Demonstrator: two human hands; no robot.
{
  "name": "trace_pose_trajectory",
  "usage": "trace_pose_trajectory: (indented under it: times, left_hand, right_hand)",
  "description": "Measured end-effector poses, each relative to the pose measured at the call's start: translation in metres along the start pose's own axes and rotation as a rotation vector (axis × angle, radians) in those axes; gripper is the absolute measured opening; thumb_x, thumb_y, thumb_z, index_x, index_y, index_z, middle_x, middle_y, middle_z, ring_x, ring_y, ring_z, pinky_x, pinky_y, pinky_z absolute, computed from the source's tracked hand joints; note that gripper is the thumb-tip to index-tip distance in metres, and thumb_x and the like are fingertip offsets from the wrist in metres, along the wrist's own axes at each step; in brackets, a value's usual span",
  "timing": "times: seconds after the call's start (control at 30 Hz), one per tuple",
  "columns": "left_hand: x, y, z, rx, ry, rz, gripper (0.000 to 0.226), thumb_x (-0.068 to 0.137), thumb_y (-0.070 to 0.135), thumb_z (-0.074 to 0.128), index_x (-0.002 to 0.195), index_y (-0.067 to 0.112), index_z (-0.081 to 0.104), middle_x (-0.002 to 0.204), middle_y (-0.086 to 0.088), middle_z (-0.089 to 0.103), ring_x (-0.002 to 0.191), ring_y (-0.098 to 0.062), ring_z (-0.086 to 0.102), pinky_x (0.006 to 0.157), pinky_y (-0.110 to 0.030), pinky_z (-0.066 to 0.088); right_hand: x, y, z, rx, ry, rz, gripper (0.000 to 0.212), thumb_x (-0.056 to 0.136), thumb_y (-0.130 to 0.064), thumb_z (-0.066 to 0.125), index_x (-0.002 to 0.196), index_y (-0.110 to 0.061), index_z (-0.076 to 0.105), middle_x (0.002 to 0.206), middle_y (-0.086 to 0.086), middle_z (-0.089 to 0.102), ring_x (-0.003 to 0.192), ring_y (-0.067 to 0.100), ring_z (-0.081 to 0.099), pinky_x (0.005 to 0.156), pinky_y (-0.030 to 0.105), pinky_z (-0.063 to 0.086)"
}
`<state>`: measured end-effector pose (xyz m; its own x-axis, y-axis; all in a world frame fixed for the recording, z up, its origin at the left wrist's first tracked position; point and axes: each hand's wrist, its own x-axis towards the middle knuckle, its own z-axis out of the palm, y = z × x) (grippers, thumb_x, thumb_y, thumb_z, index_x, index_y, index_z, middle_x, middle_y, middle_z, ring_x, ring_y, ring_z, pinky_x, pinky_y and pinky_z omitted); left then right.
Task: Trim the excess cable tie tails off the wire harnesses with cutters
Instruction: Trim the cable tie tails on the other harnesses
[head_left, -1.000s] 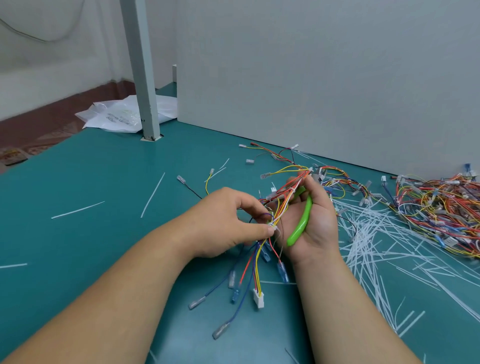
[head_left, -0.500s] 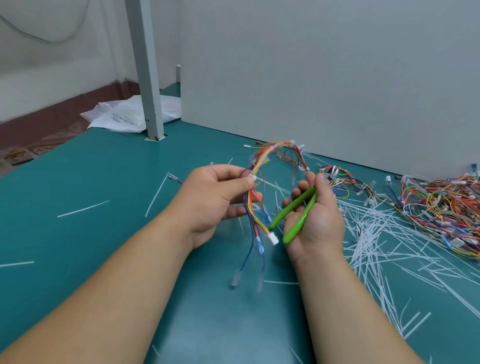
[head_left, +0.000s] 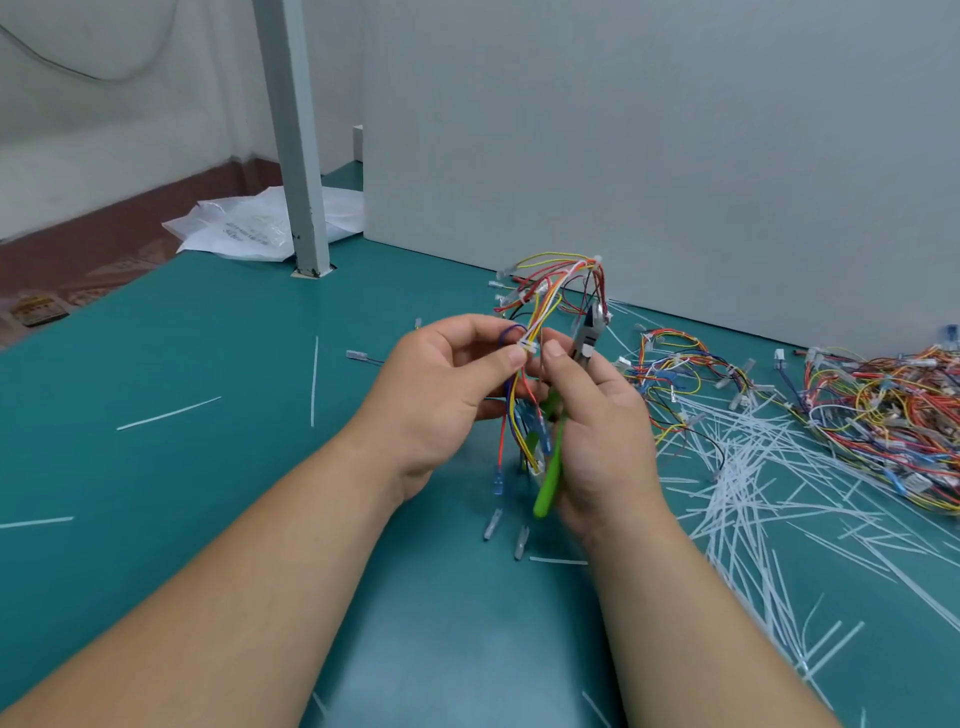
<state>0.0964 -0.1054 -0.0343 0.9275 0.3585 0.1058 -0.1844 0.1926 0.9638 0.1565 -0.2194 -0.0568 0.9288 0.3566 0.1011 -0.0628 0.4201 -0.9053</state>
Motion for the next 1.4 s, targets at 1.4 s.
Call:
trace_pose_trajectory:
  times: [1.4]
  left_hand:
    - [0.002, -0.012, 0.004, 0.070, 0.150, 0.062, 0.018, 0.097, 0.009, 0.066, 0.111, 0.019, 0.062, 0.091, 0.002, 0.080, 0.055, -0.013, 0.065, 0.059, -0.017, 0.051]
  right_hand:
    - [-0.012, -0.003, 0.011, -0.289, 0.088, -0.203, 0.028, 0.094, -0.047, 0.053, 0.113, -0.039, 0.072, 0.093, -0.006, 0.063, 0.090, 0.009, 0.062, 0.077, 0.015, 0.050]
